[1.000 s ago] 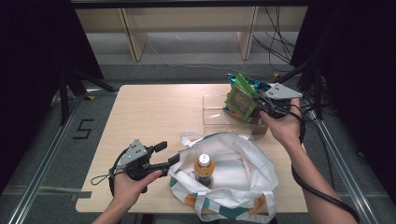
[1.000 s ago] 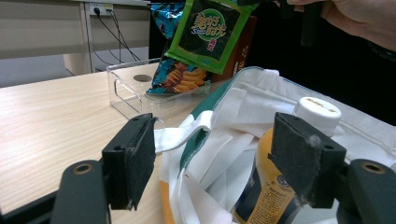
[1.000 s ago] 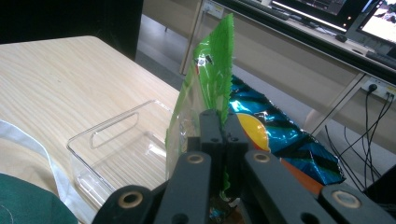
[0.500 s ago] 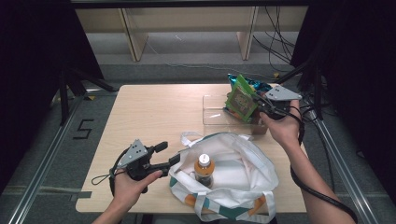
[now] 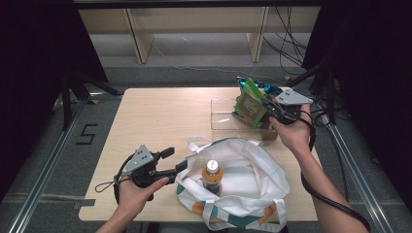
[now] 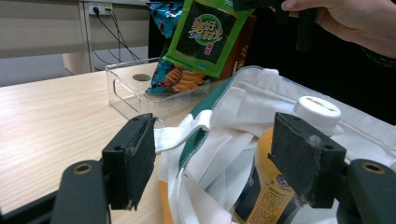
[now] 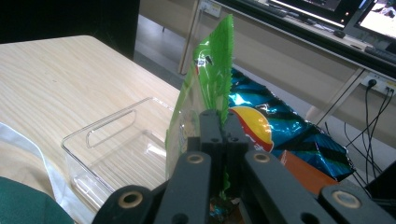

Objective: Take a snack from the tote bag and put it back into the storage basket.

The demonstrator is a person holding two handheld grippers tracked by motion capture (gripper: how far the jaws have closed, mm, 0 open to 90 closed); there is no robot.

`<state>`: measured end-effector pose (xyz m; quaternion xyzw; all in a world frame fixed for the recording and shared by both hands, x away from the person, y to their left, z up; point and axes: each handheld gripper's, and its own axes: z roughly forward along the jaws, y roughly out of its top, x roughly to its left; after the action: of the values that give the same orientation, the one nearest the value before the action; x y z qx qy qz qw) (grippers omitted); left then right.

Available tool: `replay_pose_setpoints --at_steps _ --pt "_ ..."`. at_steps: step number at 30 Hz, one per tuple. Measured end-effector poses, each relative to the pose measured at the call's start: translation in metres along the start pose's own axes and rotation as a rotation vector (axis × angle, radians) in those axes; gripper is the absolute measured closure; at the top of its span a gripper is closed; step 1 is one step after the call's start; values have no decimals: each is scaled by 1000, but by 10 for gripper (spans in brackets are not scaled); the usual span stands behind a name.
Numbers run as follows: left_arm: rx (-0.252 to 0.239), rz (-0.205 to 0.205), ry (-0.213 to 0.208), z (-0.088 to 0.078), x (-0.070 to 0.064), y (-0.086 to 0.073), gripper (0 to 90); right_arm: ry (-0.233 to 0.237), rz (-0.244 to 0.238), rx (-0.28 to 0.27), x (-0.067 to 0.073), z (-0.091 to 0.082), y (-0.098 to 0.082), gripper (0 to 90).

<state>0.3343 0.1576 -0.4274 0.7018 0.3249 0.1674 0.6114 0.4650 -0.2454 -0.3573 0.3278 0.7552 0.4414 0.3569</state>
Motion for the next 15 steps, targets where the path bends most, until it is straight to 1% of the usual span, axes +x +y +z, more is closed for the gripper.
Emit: replay_pose_setpoints --at_steps 3,4,5,9,10,11,12,14,15 --pt "-2 0 0 0 0 0 303 1 -7 -3 -1 1 0 900" --pt "-2 0 0 0 0 0 303 -4 2 -3 0 1 0 900" --pt "-1 0 0 0 0 0 303 -7 -20 -7 -2 1 0 900" --pt "0 0 0 0 0 0 303 -12 -12 -20 -1 4 0 900" --pt "0 -1 0 0 0 0 303 -14 -31 -19 -2 4 0 900" --pt "1 -2 0 0 0 -1 303 -6 -10 -6 0 4 -1 900" --pt "1 -2 0 0 0 -1 303 -6 -7 -6 1 4 -1 900" --pt "0 -1 -1 0 0 0 303 -8 -20 -14 0 5 -1 900" --pt "0 0 -1 0 0 0 303 -8 -16 -13 0 6 -1 900"
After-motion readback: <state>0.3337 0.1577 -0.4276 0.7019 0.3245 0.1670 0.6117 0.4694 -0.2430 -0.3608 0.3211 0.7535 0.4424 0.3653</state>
